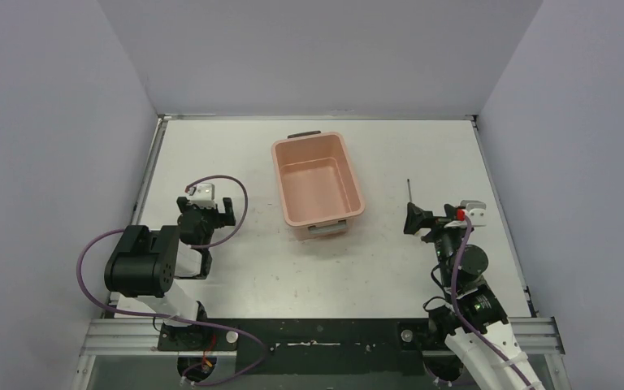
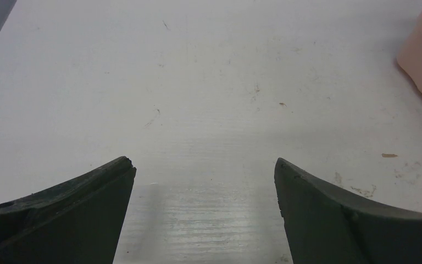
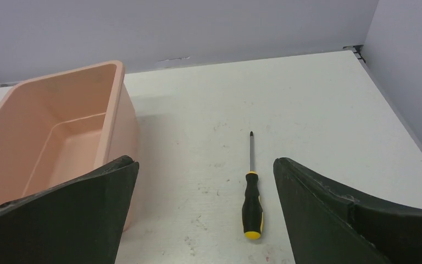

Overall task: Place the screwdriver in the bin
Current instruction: Pick up the screwdriver from the center of the board.

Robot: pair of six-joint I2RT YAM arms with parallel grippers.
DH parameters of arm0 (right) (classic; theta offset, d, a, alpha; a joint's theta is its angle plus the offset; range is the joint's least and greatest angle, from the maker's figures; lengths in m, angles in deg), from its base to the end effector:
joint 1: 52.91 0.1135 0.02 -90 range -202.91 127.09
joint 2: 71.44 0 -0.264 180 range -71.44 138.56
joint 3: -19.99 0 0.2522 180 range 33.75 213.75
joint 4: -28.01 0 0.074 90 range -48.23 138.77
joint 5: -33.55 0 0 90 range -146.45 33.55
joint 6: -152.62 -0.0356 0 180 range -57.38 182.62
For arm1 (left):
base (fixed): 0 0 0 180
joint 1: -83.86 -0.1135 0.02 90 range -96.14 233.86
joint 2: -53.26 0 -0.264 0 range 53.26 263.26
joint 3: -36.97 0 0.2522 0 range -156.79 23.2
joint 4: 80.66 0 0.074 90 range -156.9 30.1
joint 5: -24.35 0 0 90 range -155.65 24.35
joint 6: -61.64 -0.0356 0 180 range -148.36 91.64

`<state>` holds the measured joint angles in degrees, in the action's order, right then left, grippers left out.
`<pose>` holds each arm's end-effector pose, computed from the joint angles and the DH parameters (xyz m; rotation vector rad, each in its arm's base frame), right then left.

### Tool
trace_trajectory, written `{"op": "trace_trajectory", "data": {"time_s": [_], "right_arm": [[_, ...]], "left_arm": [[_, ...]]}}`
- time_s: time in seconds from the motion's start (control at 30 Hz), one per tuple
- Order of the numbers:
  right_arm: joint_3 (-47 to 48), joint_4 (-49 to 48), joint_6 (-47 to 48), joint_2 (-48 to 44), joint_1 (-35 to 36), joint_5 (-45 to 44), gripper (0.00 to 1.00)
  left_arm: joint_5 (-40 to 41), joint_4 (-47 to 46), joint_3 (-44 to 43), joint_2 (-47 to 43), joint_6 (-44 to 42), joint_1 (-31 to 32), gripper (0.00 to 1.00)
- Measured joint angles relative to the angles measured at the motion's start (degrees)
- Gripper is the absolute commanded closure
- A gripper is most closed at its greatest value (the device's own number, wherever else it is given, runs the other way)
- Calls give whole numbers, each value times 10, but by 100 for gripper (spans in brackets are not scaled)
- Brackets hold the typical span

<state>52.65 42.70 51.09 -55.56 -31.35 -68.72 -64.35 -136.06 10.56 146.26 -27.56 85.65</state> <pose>0.1109 0.0357 0.2625 0.0362 1.5420 0.2948 0.2414 -0.0067 0.1244 -0.0012 1.7661 -0.0128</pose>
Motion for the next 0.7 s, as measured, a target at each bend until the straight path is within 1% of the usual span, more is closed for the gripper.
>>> {"op": "trace_trajectory", "data": {"time_s": [0.27, 0.4, 0.5, 0.53, 0.63, 0.7], "right_arm": [[8, 1, -19, 20, 0, -30, 0], [59, 4, -16, 59, 0, -27, 0], [125, 10, -9, 102, 0, -27, 0], [160, 21, -7, 125, 0, -30, 0], [287, 66, 0, 220, 0, -50, 0], [381, 114, 4, 295, 0, -63, 0]], "left_arm": [[0, 0, 0, 0, 0, 0, 3], [0, 0, 0, 0, 0, 0, 3], [0, 0, 0, 0, 0, 0, 3], [1, 0, 0, 0, 0, 0, 3], [1, 0, 0, 0, 0, 0, 3], [2, 0, 0, 0, 0, 0, 3]]}}
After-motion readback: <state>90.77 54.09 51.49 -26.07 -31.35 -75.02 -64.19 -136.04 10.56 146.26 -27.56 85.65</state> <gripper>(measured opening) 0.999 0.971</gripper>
